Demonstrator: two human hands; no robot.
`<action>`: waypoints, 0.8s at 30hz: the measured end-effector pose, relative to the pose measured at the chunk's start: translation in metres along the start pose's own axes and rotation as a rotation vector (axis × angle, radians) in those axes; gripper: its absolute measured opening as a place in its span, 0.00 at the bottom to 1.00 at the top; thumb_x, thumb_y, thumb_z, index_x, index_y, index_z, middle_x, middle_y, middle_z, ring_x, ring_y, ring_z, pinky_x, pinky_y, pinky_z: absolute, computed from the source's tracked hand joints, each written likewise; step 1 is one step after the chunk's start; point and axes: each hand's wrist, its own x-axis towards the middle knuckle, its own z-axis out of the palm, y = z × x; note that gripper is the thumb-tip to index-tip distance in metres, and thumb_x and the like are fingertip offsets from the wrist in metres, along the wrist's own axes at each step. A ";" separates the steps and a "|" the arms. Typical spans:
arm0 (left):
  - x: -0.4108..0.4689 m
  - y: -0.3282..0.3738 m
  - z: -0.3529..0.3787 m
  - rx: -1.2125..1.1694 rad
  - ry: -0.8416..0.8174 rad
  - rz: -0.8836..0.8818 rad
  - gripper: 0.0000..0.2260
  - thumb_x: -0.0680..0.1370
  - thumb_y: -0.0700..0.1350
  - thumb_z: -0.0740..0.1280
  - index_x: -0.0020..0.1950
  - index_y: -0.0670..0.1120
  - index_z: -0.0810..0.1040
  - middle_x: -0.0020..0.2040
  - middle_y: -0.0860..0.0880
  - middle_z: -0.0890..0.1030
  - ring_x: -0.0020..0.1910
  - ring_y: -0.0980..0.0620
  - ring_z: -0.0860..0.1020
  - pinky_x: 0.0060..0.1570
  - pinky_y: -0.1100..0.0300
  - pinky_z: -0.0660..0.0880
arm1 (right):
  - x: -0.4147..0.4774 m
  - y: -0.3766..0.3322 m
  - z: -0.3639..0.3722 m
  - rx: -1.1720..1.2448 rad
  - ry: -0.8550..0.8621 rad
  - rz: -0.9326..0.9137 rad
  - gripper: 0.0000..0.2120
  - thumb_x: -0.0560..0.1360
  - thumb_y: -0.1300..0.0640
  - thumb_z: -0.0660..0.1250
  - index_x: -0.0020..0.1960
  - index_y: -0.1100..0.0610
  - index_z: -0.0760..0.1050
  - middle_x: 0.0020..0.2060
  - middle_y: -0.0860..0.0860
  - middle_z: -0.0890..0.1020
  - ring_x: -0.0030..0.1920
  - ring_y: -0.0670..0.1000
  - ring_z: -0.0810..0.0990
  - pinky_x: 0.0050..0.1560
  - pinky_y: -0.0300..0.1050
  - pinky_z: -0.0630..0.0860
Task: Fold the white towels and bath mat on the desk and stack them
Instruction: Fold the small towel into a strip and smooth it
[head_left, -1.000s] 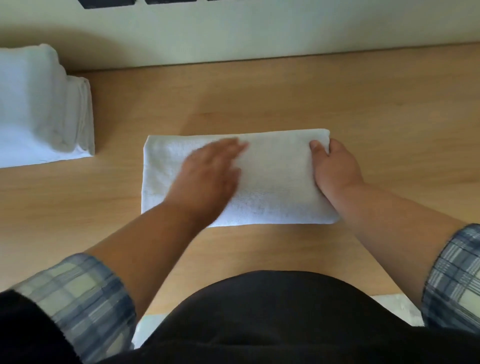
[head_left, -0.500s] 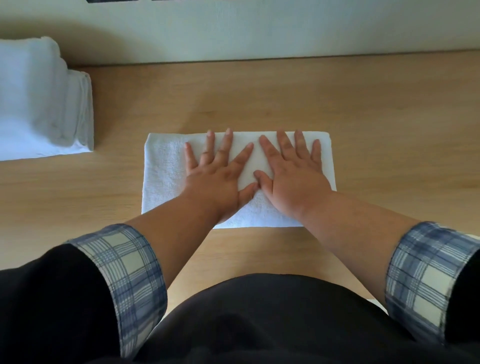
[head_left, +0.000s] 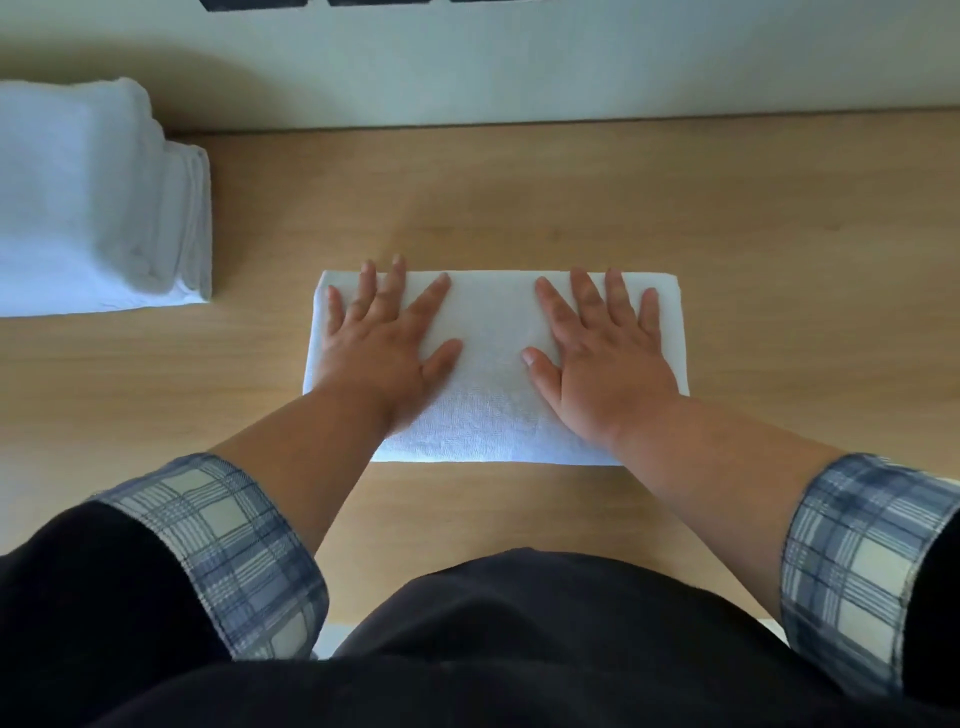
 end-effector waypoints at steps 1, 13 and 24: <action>0.002 -0.001 0.002 0.030 0.001 -0.022 0.32 0.76 0.73 0.37 0.78 0.66 0.37 0.83 0.51 0.41 0.81 0.46 0.38 0.76 0.41 0.36 | 0.000 0.000 0.001 -0.004 0.003 0.002 0.34 0.78 0.30 0.36 0.80 0.41 0.37 0.82 0.51 0.46 0.80 0.60 0.40 0.76 0.65 0.35; 0.008 -0.033 -0.007 -0.344 -0.046 -0.273 0.32 0.77 0.71 0.54 0.77 0.68 0.44 0.82 0.52 0.44 0.78 0.34 0.54 0.71 0.35 0.62 | -0.010 0.002 -0.015 0.156 0.017 0.003 0.32 0.79 0.33 0.48 0.81 0.42 0.49 0.81 0.51 0.50 0.81 0.54 0.40 0.76 0.65 0.33; -0.073 -0.060 0.011 -1.181 -0.082 -0.491 0.06 0.79 0.60 0.66 0.50 0.72 0.70 0.58 0.50 0.77 0.50 0.47 0.78 0.43 0.52 0.75 | -0.067 0.045 -0.022 1.104 0.005 0.553 0.14 0.74 0.46 0.74 0.57 0.35 0.76 0.55 0.39 0.79 0.46 0.42 0.82 0.38 0.39 0.77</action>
